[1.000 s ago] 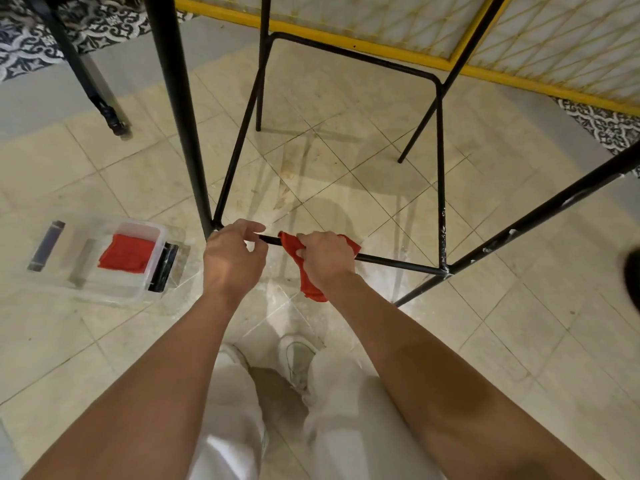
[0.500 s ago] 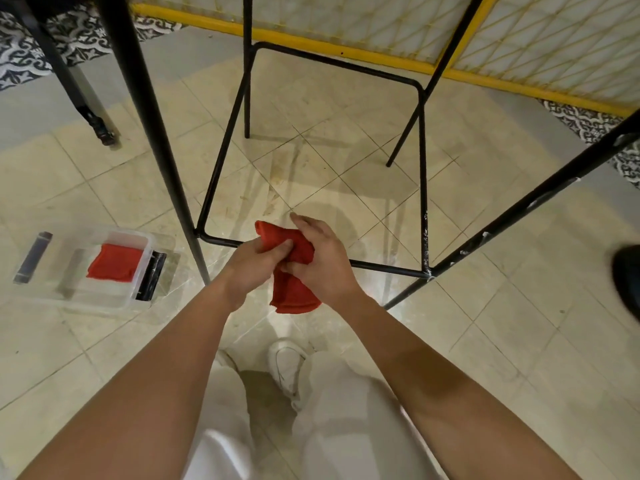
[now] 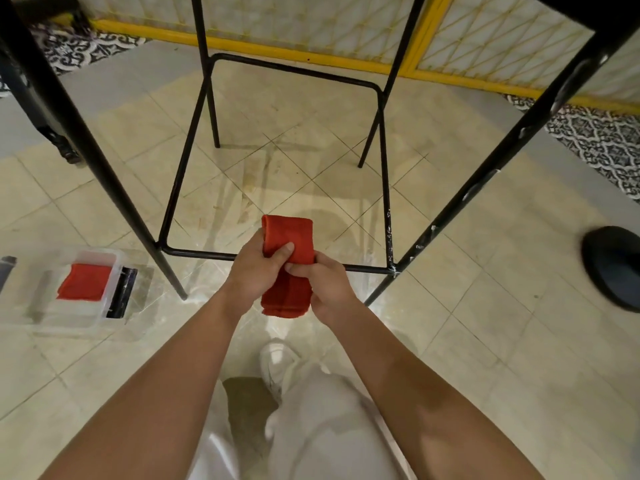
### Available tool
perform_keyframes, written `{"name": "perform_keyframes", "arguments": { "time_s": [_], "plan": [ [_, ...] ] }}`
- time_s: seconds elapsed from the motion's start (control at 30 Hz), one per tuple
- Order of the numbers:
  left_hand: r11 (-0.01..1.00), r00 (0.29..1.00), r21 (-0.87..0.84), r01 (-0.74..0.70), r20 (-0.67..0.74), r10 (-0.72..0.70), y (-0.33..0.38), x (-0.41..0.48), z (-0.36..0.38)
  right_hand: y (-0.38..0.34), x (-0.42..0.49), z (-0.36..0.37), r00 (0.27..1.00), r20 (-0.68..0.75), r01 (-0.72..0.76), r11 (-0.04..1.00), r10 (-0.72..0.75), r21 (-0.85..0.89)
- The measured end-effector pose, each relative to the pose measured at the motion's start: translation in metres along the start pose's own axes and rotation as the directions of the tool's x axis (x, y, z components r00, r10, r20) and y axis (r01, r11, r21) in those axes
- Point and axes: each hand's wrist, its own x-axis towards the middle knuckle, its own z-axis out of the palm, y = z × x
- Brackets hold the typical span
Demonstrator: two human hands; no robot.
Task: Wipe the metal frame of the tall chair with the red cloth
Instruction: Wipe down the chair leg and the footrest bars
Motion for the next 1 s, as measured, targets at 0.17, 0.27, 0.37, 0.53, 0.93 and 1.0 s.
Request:
{"name": "perform_keyframes", "arguments": {
  "time_s": [0.17, 0.27, 0.37, 0.53, 0.93, 1.0],
  "plan": [
    [0.932, 0.926, 0.333, -0.146, -0.286, 0.247, -0.002, 0.0, 0.011, 0.0, 0.001, -0.009, 0.995, 0.097, -0.035, 0.998, 0.029, 0.057],
    [0.786, 0.927, 0.539, -0.301, -0.029, 0.375, -0.011, -0.003, 0.027, 0.002, 0.002, -0.024, 0.993, 0.118, -0.021, 1.0, 0.021, -0.004],
    [0.667, 0.916, 0.641, -0.381, 0.166, 0.364, -0.019, 0.0, 0.039, -0.001, 0.0, -0.042, 0.986, 0.164, -0.012, 0.999, 0.02, -0.045],
    [0.432, 0.882, 0.782, -0.45, 0.315, 0.35, -0.021, 0.005, 0.057, -0.012, 0.001, -0.068, 0.995, 0.096, 0.001, 0.996, 0.008, -0.093],
    [0.373, 0.9, 0.88, -0.294, 0.122, 0.419, -0.031, 0.005, 0.114, -0.013, -0.001, -0.15, 0.976, -0.215, -0.065, 0.985, 0.03, -0.157],
    [0.401, 0.89, 0.857, -0.325, 0.134, 0.435, -0.027, 0.003, 0.129, -0.014, -0.001, -0.158, 0.965, -0.264, -0.063, 0.978, 0.009, -0.198]
  ]
}}
